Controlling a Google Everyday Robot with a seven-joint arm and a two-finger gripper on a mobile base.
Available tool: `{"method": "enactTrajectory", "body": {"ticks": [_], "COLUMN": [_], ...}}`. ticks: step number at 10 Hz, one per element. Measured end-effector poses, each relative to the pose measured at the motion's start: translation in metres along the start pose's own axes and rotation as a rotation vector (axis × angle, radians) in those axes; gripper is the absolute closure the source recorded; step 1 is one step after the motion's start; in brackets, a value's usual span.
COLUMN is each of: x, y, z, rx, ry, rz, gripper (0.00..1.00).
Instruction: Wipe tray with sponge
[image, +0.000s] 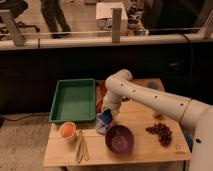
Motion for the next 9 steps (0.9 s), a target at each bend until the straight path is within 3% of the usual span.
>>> {"method": "enactTrajectory", "body": {"ticks": [1,2,5,9], "x": [0.0,-0.003,-0.003,-0.012], "y": [-0.008,-0.032,-0.061,-0.103], "z": [-0.005,-0.018,-0.029,-0.029], "rx": [0.004,0.014,0.025,0.03], "ry": [0.012,0.035,0.059,0.065], "rz": [-0.028,-0.096,-0.188,-0.302], "gripper": [0.9,0.99,1.0,1.0]}}
